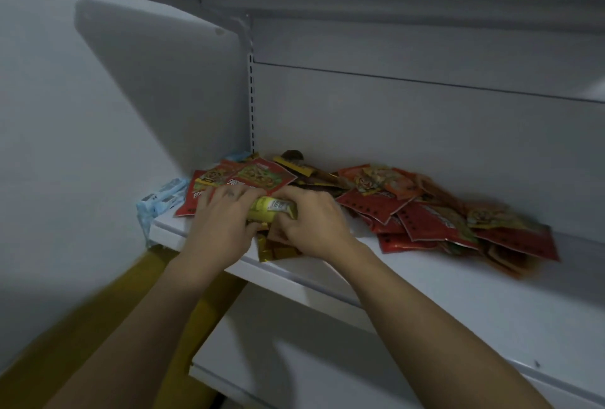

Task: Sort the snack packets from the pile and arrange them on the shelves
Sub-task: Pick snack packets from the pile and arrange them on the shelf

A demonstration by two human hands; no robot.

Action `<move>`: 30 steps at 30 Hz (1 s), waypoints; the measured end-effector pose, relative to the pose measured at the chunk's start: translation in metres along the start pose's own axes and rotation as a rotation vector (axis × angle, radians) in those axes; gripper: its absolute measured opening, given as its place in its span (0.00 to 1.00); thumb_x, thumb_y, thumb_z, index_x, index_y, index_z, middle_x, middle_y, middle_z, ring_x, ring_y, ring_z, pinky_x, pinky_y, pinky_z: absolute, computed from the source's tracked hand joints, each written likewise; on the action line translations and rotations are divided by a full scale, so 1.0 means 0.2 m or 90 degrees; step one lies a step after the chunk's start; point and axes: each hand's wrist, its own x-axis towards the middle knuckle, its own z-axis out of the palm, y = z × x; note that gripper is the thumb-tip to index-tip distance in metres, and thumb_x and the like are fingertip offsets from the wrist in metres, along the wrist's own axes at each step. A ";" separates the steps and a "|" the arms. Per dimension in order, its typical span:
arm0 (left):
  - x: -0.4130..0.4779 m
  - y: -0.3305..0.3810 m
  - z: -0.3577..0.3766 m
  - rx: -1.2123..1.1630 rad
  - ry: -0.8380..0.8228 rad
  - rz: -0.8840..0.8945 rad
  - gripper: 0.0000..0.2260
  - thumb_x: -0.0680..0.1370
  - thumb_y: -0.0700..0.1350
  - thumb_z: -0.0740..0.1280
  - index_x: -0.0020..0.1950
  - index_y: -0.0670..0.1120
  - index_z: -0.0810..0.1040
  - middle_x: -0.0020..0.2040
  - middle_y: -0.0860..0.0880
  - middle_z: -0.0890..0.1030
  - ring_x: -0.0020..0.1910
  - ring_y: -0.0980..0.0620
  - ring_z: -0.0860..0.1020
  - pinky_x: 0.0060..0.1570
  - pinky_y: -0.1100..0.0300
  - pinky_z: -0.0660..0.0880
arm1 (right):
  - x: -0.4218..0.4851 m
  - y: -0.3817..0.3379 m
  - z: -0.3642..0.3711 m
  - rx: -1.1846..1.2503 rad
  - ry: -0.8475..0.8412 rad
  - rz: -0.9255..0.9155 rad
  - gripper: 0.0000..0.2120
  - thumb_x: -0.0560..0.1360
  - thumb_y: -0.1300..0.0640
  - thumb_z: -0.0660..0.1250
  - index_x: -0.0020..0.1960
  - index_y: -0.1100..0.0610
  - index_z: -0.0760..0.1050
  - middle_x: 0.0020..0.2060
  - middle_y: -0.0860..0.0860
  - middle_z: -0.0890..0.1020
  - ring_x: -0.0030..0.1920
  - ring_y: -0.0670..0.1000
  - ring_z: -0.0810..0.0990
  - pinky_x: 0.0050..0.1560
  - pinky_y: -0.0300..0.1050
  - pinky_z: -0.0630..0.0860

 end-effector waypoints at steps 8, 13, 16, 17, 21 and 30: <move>0.09 0.28 0.03 -0.065 -0.057 0.042 0.21 0.81 0.55 0.62 0.72 0.52 0.67 0.63 0.50 0.76 0.63 0.48 0.72 0.56 0.52 0.68 | -0.01 0.27 -0.26 0.174 0.079 0.099 0.11 0.77 0.54 0.70 0.58 0.52 0.81 0.45 0.44 0.79 0.39 0.40 0.75 0.33 0.31 0.69; 0.11 0.40 0.09 -0.242 -0.112 -0.006 0.19 0.82 0.57 0.57 0.71 0.53 0.66 0.57 0.47 0.78 0.55 0.46 0.76 0.51 0.47 0.76 | 0.00 0.40 -0.26 0.242 0.122 0.134 0.22 0.74 0.51 0.74 0.65 0.55 0.75 0.55 0.50 0.81 0.57 0.49 0.78 0.52 0.37 0.72; 0.13 0.45 0.12 -0.375 -0.113 -0.068 0.19 0.82 0.61 0.52 0.67 0.54 0.70 0.53 0.47 0.79 0.54 0.44 0.77 0.51 0.44 0.77 | -0.05 0.43 -0.23 0.295 0.102 0.185 0.41 0.71 0.49 0.76 0.77 0.52 0.59 0.73 0.50 0.68 0.72 0.50 0.66 0.68 0.43 0.66; 0.13 0.47 0.12 -0.389 -0.109 -0.081 0.20 0.82 0.61 0.51 0.66 0.52 0.71 0.51 0.47 0.80 0.53 0.44 0.78 0.49 0.44 0.78 | -0.06 0.43 -0.21 0.333 0.100 0.195 0.41 0.72 0.49 0.75 0.77 0.52 0.58 0.72 0.50 0.69 0.71 0.51 0.68 0.69 0.46 0.67; 0.12 0.54 0.13 -0.453 -0.128 -0.150 0.19 0.84 0.57 0.50 0.64 0.49 0.73 0.43 0.49 0.78 0.37 0.50 0.80 0.30 0.58 0.78 | -0.07 0.42 -0.14 0.552 0.063 0.221 0.36 0.76 0.58 0.72 0.77 0.49 0.57 0.54 0.55 0.82 0.52 0.54 0.84 0.50 0.57 0.82; 0.09 0.56 0.15 -0.735 -0.118 -0.222 0.18 0.77 0.45 0.71 0.63 0.55 0.70 0.53 0.55 0.81 0.50 0.55 0.81 0.43 0.57 0.79 | -0.02 0.45 -0.12 0.665 0.140 0.296 0.20 0.71 0.58 0.76 0.61 0.53 0.75 0.51 0.54 0.83 0.49 0.53 0.84 0.44 0.47 0.83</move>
